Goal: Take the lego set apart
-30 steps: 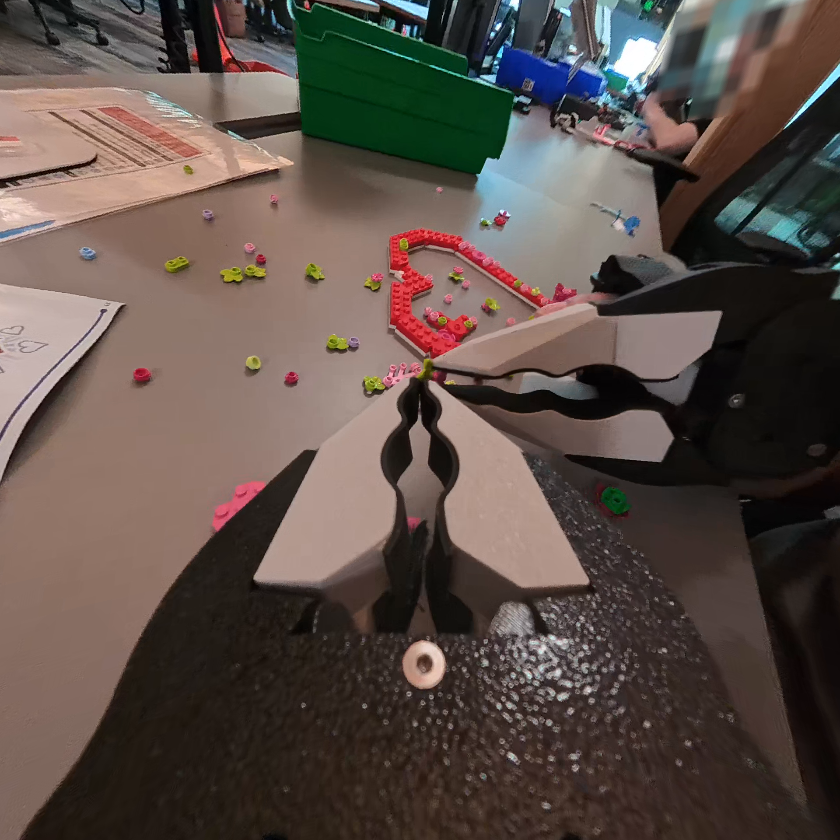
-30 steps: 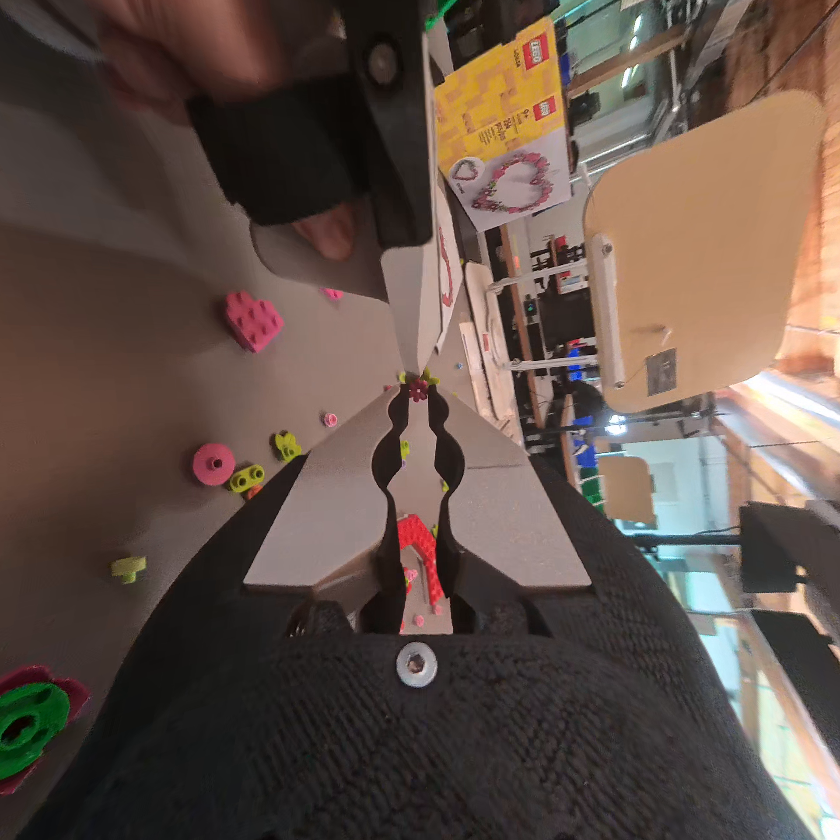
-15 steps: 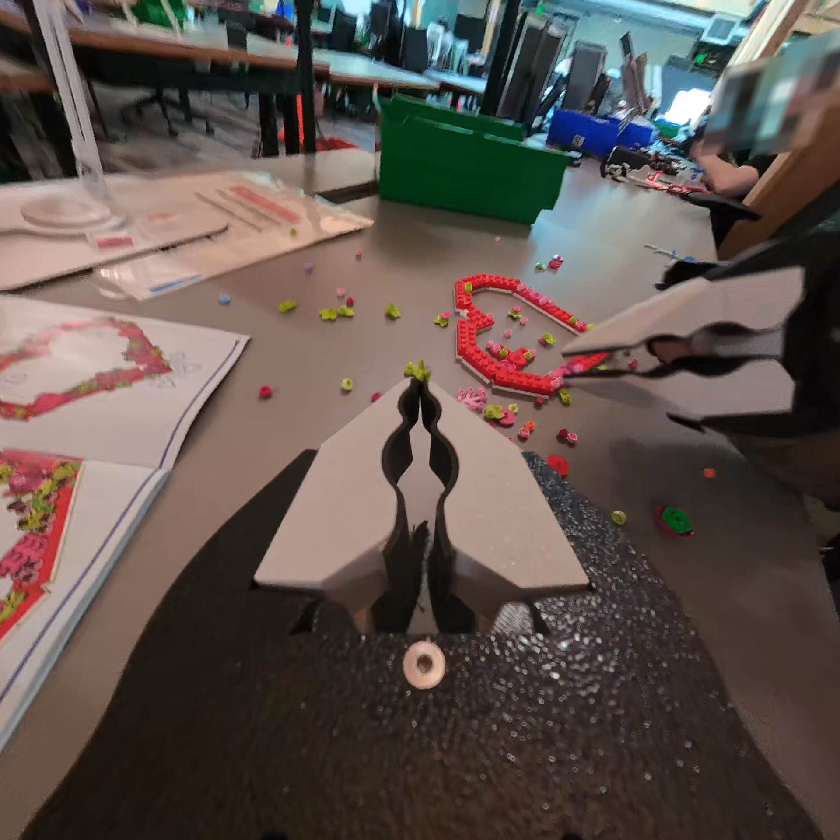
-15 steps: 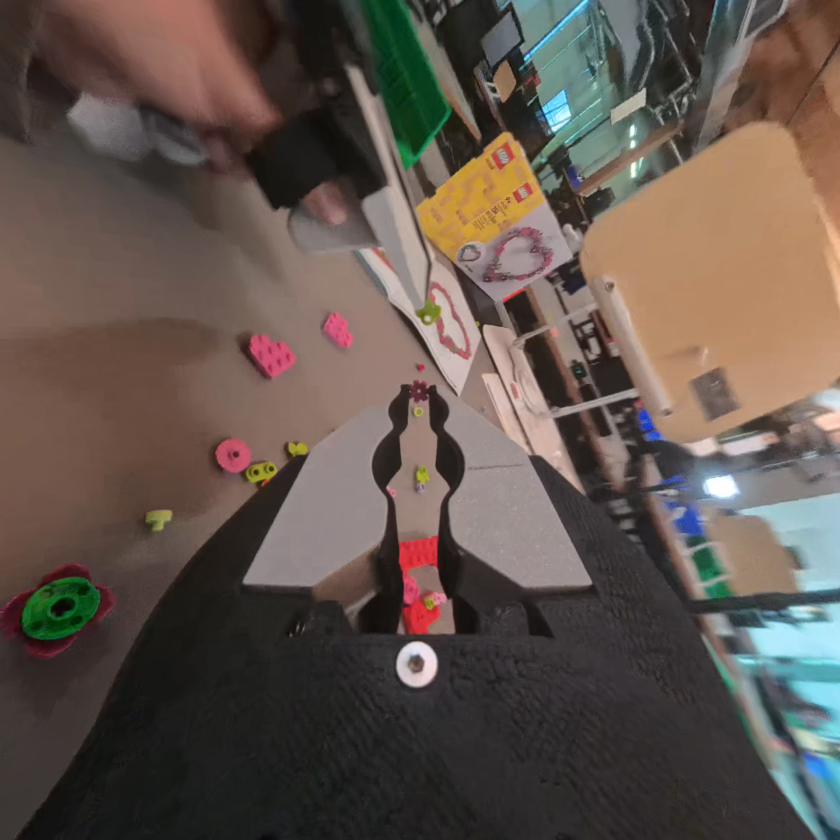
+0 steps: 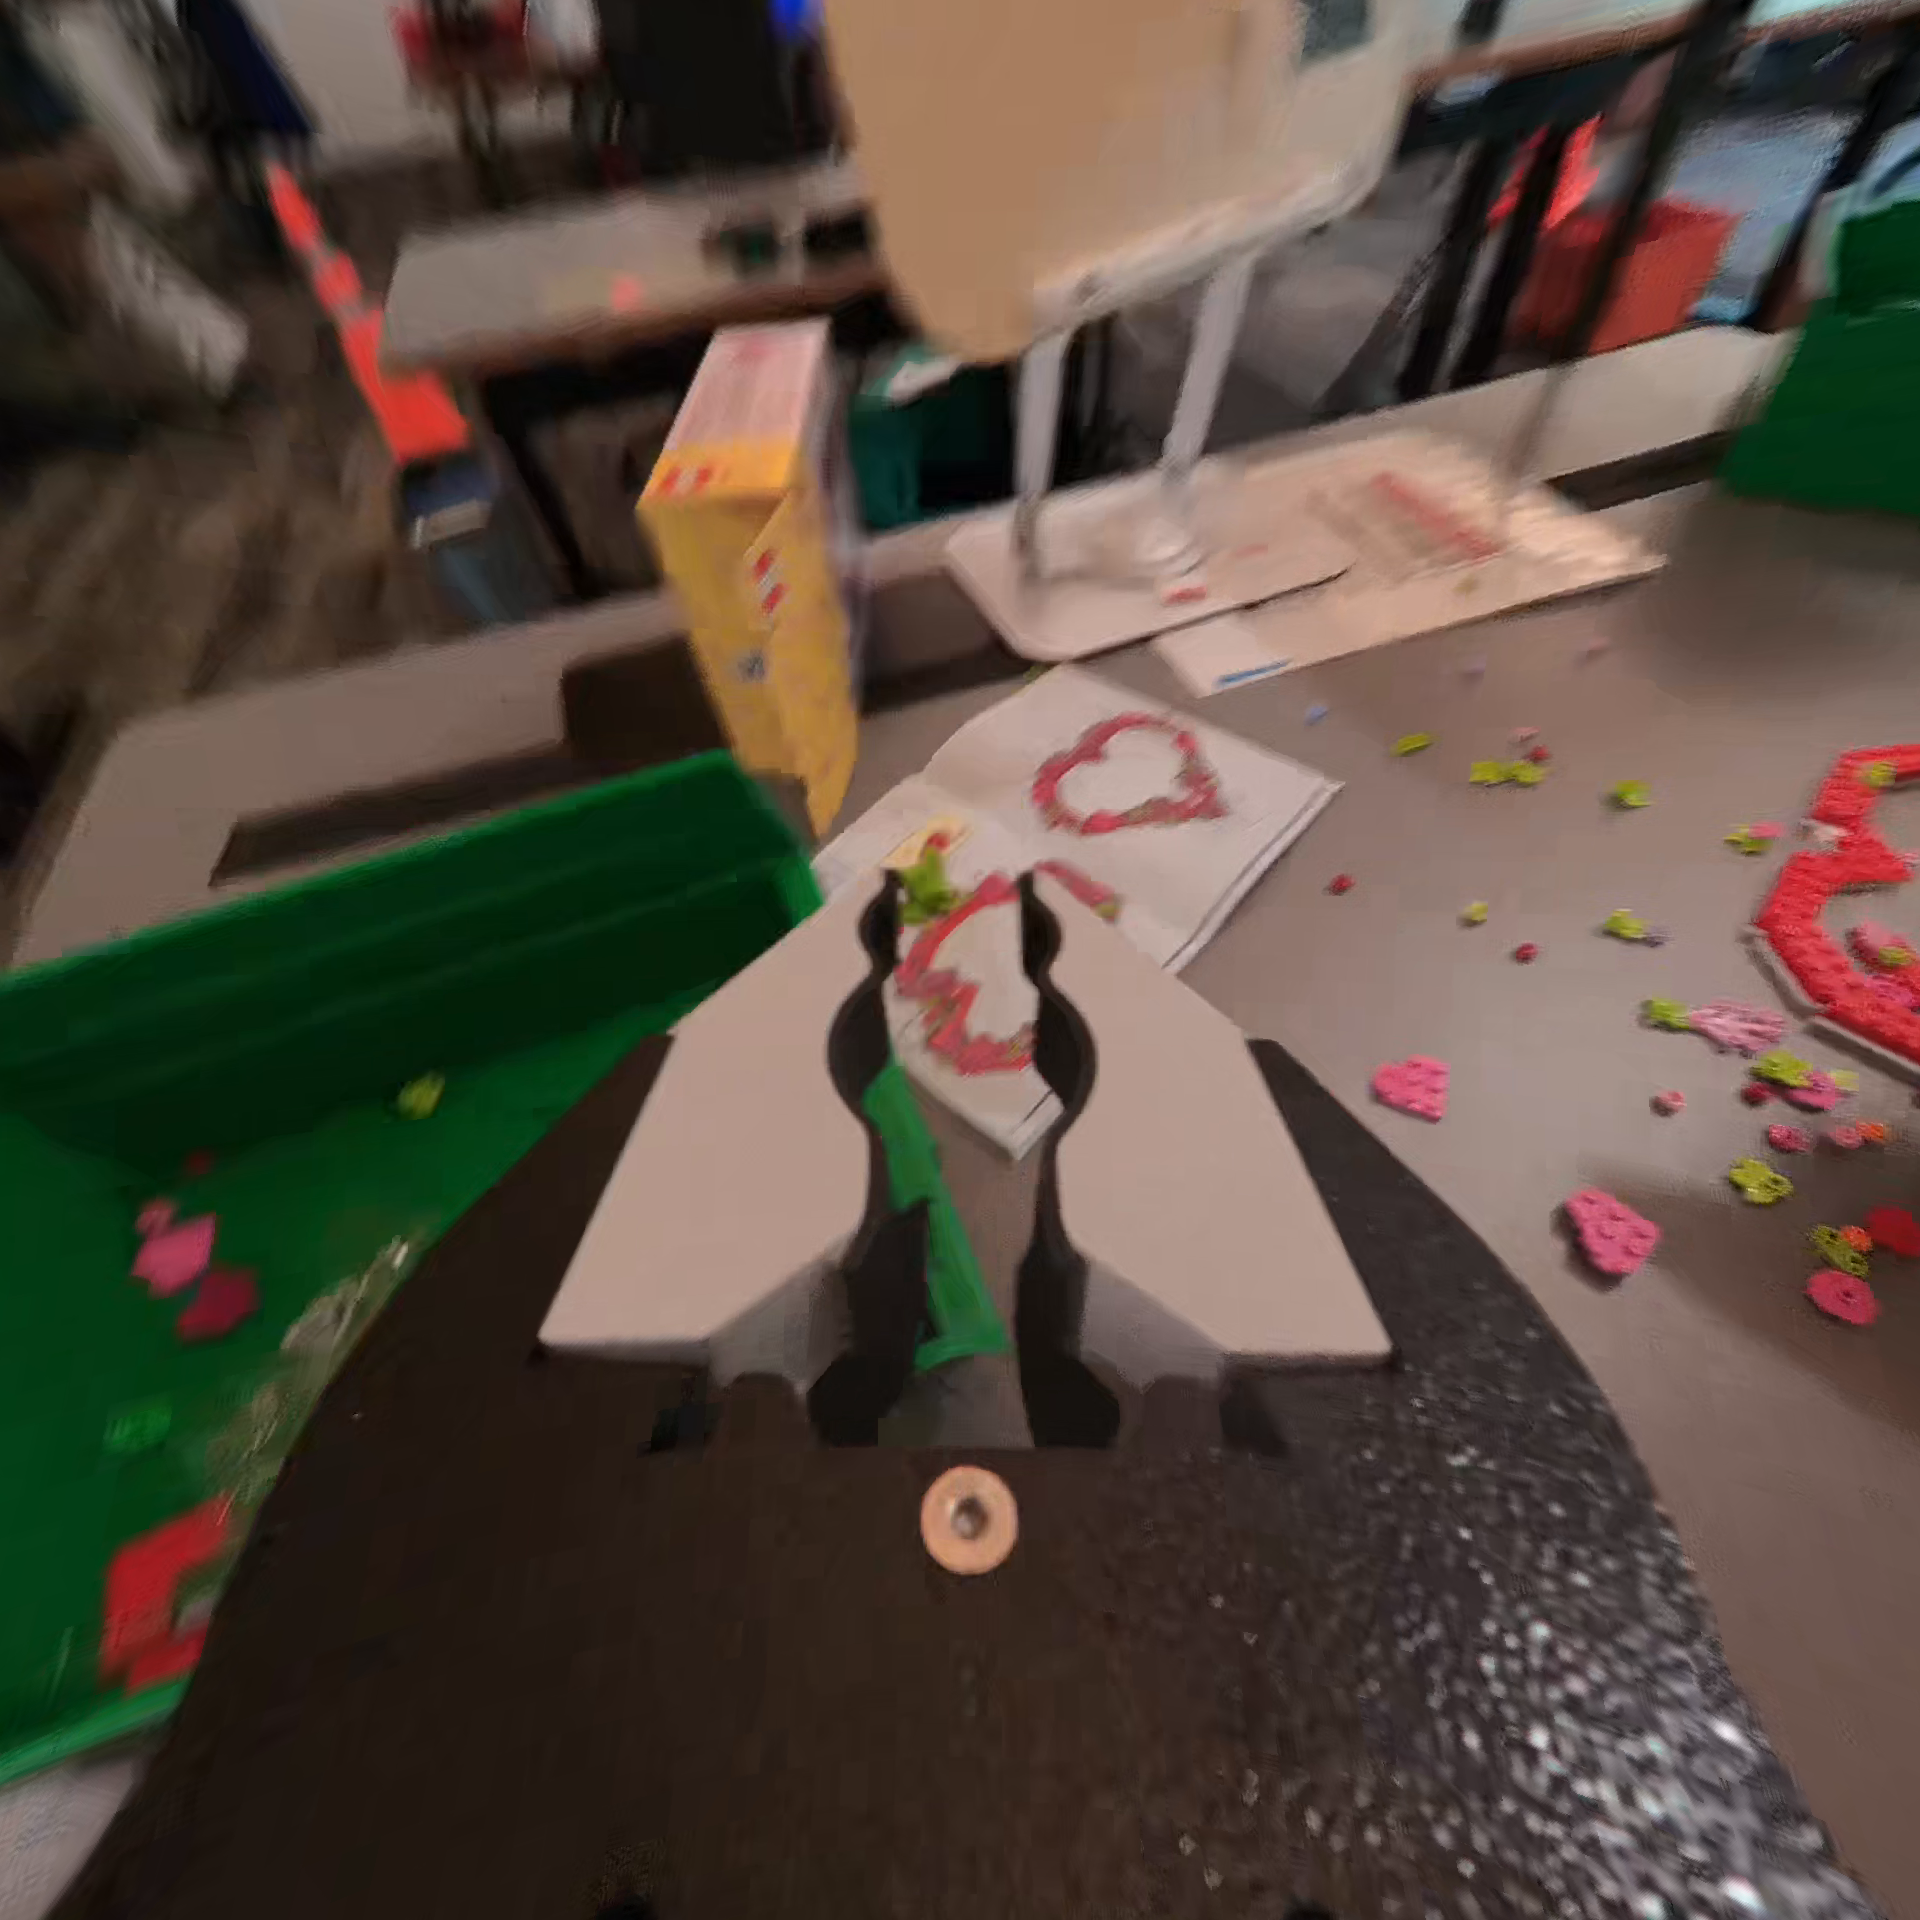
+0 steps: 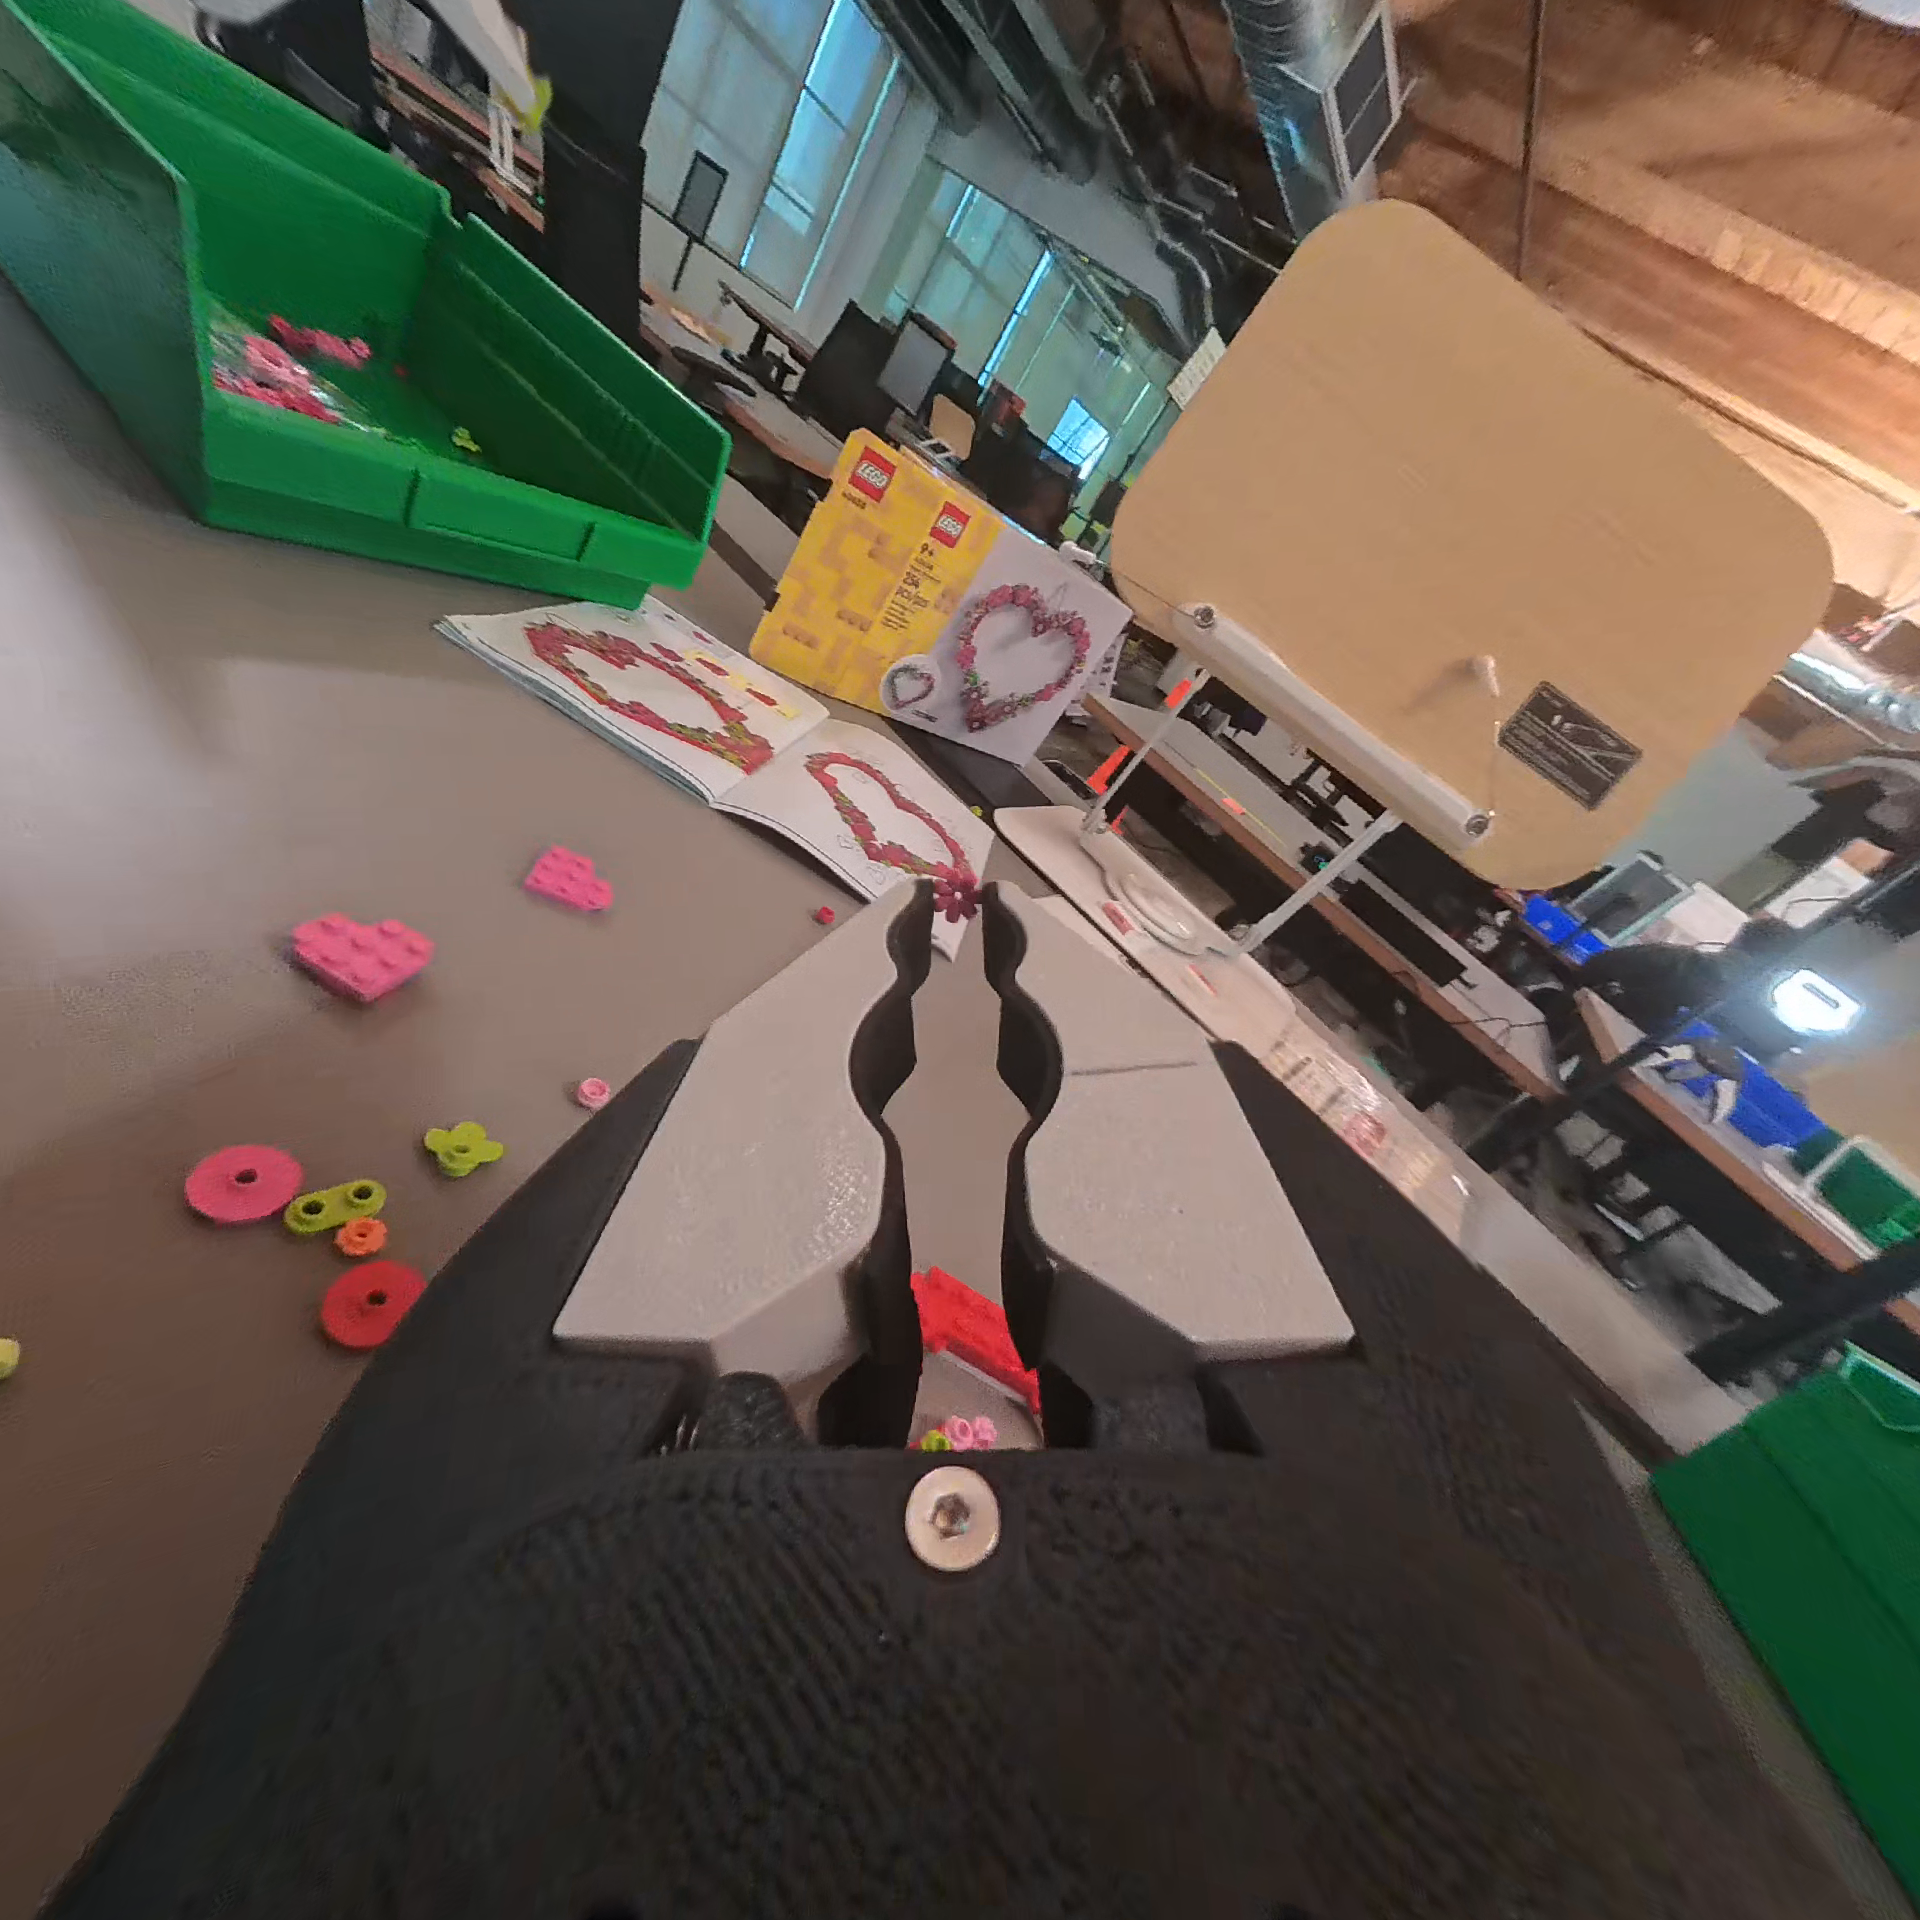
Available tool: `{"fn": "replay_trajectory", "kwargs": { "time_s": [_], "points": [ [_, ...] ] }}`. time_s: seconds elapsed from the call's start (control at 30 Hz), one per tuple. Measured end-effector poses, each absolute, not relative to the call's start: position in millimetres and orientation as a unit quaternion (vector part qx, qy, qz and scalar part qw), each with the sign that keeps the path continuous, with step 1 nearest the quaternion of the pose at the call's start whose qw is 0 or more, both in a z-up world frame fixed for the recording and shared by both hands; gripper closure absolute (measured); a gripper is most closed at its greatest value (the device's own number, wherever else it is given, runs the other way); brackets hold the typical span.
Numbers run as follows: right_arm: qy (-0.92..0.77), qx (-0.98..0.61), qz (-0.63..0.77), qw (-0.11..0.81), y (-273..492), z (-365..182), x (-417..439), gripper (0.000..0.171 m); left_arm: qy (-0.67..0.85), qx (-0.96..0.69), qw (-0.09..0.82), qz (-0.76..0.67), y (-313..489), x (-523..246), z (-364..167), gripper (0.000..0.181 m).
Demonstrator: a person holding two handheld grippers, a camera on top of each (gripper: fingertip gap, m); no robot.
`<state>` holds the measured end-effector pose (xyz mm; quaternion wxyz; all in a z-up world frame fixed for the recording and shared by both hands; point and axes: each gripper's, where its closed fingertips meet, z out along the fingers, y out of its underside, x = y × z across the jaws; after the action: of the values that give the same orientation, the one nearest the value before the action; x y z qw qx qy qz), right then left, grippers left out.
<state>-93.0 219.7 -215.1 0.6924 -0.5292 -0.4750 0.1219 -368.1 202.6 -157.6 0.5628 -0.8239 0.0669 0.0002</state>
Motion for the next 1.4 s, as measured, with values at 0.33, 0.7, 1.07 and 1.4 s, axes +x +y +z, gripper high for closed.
{"fn": "replay_trajectory", "kwargs": {
  "time_s": [0.33, 0.7, 1.07, 1.4],
  "points": [
    [-0.469, -0.522, 0.188, 0.687, 202.3, -204.6, -99.4, 0.163, -0.101, -0.929, 0.341, -0.103, 204.4, -437.2, -204.2, 0.125],
    [-0.517, -0.415, 0.195, 0.723, 164.0, -186.6, -109.7, 0.163, 0.271, -0.766, 0.43, -0.394, 153.0, -148.6, -169.1, 0.152],
    [-0.563, -0.365, 0.107, 0.733, 152.5, -195.2, -121.9, 0.163, 0.301, -0.77, 0.429, -0.364, 154.4, -105.3, -202.7, 0.171],
    [-0.525, -0.398, 0.11, 0.744, 167.1, -188.7, -113.7, 0.156, 0.213, -0.824, 0.514, -0.109, 201.4, -223.7, -186.4, 0.178]
  ]
}}
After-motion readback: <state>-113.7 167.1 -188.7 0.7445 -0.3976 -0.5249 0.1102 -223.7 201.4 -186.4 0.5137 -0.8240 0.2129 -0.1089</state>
